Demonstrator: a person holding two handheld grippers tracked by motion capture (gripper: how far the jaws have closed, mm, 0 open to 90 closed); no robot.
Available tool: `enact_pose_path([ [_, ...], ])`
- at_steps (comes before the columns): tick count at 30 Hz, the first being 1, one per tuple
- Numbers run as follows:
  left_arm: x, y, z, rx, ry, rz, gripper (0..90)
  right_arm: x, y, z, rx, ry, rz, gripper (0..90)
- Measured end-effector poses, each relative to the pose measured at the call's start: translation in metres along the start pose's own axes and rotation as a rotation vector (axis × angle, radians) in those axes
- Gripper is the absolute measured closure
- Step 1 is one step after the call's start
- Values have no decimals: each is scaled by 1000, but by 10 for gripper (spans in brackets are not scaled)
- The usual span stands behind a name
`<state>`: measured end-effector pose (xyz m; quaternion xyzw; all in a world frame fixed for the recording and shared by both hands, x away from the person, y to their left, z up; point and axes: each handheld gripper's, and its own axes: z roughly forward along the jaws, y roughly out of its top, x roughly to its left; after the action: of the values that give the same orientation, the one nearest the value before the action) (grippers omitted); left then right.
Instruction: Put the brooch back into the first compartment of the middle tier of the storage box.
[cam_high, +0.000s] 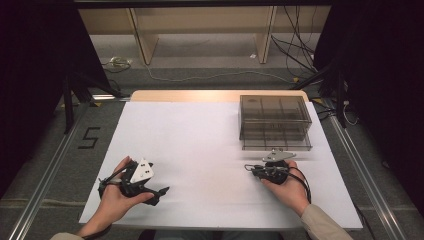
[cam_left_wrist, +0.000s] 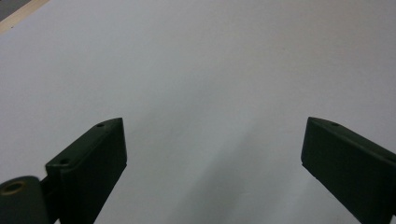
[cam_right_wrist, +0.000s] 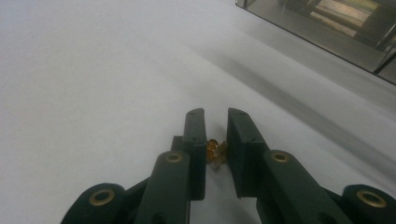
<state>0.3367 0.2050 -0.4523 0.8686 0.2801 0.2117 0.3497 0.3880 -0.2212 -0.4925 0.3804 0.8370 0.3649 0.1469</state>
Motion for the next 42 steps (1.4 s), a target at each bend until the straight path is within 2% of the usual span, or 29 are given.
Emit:
enact_pose_path([
  [11,0,0,0,-1,0,0,68,-2,3,-8,-37,0,11,791],
  [21,0,0,0,-7,2,-2,68,2,6,-11,-54,1,-5,792],
  [42,0,0,0,-1,-4,-3,68,2,9,-18,-76,2,6,792],
])
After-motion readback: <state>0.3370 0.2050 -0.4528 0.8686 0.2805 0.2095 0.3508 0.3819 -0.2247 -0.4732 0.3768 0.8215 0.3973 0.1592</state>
